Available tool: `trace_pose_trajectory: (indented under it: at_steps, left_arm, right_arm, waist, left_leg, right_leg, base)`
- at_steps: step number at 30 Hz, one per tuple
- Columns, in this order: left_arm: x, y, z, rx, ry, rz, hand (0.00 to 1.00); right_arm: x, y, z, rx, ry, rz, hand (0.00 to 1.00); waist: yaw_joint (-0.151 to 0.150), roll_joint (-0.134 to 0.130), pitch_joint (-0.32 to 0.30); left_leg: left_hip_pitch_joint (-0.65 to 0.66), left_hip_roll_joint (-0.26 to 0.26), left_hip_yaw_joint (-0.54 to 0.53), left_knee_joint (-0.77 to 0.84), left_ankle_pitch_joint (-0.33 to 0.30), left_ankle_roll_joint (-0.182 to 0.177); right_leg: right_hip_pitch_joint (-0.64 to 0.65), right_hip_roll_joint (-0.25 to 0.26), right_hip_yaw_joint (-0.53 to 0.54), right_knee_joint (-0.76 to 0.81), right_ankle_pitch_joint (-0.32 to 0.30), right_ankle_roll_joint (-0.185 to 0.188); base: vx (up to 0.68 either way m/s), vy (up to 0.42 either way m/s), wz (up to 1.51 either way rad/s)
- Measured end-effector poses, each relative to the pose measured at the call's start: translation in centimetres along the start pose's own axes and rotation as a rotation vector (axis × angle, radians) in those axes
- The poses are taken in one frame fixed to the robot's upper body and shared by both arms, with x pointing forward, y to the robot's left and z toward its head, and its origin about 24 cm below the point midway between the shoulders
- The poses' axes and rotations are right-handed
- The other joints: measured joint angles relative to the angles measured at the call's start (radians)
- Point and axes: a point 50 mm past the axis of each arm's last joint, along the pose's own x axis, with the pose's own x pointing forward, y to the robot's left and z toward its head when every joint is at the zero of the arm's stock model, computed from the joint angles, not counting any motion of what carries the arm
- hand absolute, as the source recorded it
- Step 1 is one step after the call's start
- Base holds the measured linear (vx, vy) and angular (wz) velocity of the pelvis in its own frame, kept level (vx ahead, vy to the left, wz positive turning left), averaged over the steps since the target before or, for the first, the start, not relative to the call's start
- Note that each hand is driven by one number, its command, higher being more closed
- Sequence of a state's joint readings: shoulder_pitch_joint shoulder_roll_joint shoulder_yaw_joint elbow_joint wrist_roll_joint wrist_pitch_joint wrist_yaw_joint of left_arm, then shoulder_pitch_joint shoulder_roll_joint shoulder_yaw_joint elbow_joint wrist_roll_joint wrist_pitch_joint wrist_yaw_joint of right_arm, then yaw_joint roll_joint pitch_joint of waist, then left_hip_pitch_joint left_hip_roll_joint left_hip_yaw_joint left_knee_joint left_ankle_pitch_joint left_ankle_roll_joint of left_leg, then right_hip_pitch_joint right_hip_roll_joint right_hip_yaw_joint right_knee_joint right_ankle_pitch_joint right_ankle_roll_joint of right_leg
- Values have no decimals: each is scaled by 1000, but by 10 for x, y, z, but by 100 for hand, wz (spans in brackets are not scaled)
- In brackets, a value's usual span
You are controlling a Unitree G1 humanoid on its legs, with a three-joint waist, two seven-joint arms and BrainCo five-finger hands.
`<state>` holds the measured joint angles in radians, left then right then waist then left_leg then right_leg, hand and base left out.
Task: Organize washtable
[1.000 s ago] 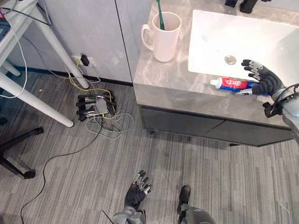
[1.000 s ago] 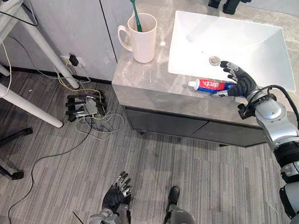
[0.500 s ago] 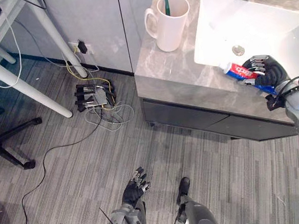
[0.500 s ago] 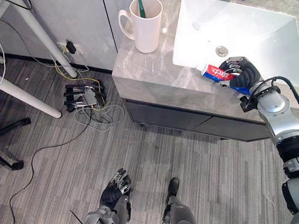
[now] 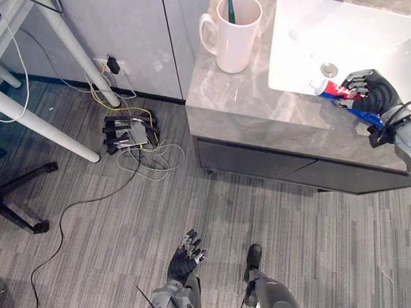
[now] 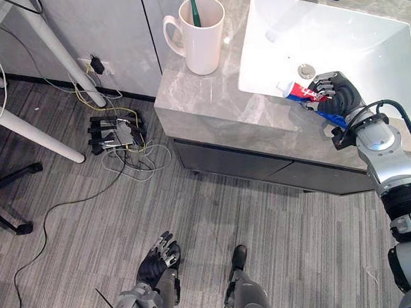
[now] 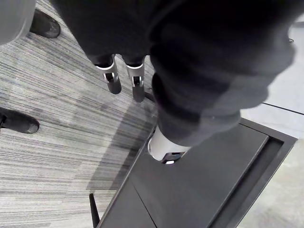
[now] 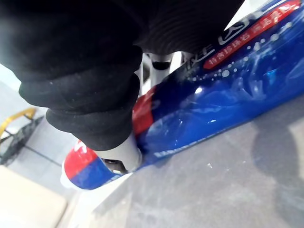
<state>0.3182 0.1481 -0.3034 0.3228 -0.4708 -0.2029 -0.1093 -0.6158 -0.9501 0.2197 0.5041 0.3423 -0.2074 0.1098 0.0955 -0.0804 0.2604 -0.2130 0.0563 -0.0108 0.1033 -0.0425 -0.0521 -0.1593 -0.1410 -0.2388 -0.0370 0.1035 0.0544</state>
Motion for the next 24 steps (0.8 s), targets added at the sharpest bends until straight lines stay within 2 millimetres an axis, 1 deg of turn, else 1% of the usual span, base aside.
trace_pose_trajectory:
  at_steps: [3,4,5,6,7,8,9,10,11,13,14,15,17,18,19,20,22,24]
  left_arm:
    - [1,0,1,-3,-2,-1,0]
    - [2,0,3,-19,-9,1,0]
    - [3,-1,4,-26,-14,0,0]
    - [4,-3,11,-30,-41,-12,0]
    - [6,-5,16,-34,-61,-21,0]
    - [9,-7,30,-40,-113,-31,0]
    - [11,-8,36,-41,-135,-38,0]
    - [13,-12,49,-55,-187,-58,0]
    - [15,-14,57,-60,-214,-71,0]
    - [21,-26,90,-56,-332,-141,0]
    - [22,-30,99,-48,-365,-163,0]
    - [23,-37,116,-31,-427,-203,0]
    - [21,-47,144,2,-521,-275,0]
    - [21,-49,150,15,-541,-291,0]
    - [21,-53,163,36,-578,-324,0]
    - [20,-55,169,41,-597,-342,0]
    - [18,-58,174,51,-611,-363,0]
    - [17,-60,175,39,-610,-377,0]
  right_arm:
    - [0,2,3,9,-11,8,100]
    - [0,11,5,45,-30,26,100]
    - [0,16,6,76,-43,29,100]
    - [1,24,13,136,-86,27,100]
    - [1,28,18,172,-115,23,100]
    - [2,36,30,255,-182,12,100]
    - [2,39,35,282,-208,12,100]
    - [2,46,44,329,-257,17,100]
    - [1,49,48,349,-276,21,100]
    - [-2,62,58,413,-328,48,100]
    - [-4,65,60,422,-337,54,100]
    - [-6,71,62,442,-349,68,100]
    - [-10,82,63,476,-360,93,100]
    - [-11,84,64,484,-362,97,100]
    - [-14,89,63,496,-361,115,100]
    - [-15,95,60,512,-353,132,100]
    - [-20,102,55,532,-334,151,100]
    - [-23,107,50,543,-312,166,100]
  waist:
    - [0,0,-1]
    - [-2,2,-2]
    - [-5,2,-3]
    - [-10,3,-4]
    - [-14,4,-4]
    - [-25,10,-8]
    - [-26,15,-13]
    - [-27,21,-18]
    - [-27,26,-24]
    - [-27,49,-66]
    - [-27,54,-70]
    - [-27,63,-81]
    - [-28,66,-110]
    - [-28,66,-114]
    - [-29,65,-119]
    - [-29,60,-127]
    - [-30,58,-148]
    - [-33,64,-155]
  left_leg:
    - [6,0,1,0,0,0]
    - [16,0,2,-2,0,0]
    - [20,0,2,-3,0,0]
    - [23,-1,3,-4,0,0]
    - [22,-2,2,-4,0,0]
    - [22,-2,0,-7,3,3]
    - [23,-3,-2,-8,4,3]
    - [33,-2,-3,-12,6,3]
    - [38,-2,-3,-16,8,2]
    - [44,-3,-14,-21,13,2]
    - [52,-3,-17,-23,15,2]
    - [68,-4,-22,-37,23,2]
    - [80,-6,-33,-62,38,0]
    - [84,-7,-38,-69,44,0]
    - [91,-8,-49,-75,49,0]
    - [106,-8,-49,-91,58,-3]
    - [111,-11,-60,-111,69,-5]
    - [124,-10,-66,-130,84,-7]
  right_leg:
    - [5,0,1,0,0,0]
    - [14,0,1,0,0,0]
    - [17,0,1,0,0,0]
    - [19,0,1,0,0,0]
    - [18,-1,1,0,0,0]
    - [19,-1,-1,0,0,0]
    - [21,-1,-2,0,0,0]
    - [28,-1,-3,-1,0,0]
    - [32,0,-3,-2,0,0]
    - [42,0,-14,-3,0,1]
    - [52,-1,-20,-4,-1,1]
    - [66,-2,-34,-5,-1,1]
    - [73,-3,-45,-7,-2,3]
    - [79,-4,-51,-8,-3,4]
    - [94,-4,-64,-15,-4,6]
    - [101,-4,-64,-18,-9,12]
    - [105,-8,-76,-18,-19,26]
    - [114,-7,-89,-18,-20,26]
  base:
    - [0,0,0]
    - [0,0,0]
    - [0,0,0]
    - [0,0,0]
    - [-47,3,0]
    - [-46,2,4]
    - [-48,-1,4]
    - [0,0,0]
    - [-21,-7,5]
    - [-2,-7,13]
    - [2,-8,17]
    - [-7,-7,17]
    - [-16,1,16]
    - [-20,-4,23]
    - [-36,-13,17]
    - [-38,-17,15]
    - [-35,-25,15]
    - [-33,-22,15]
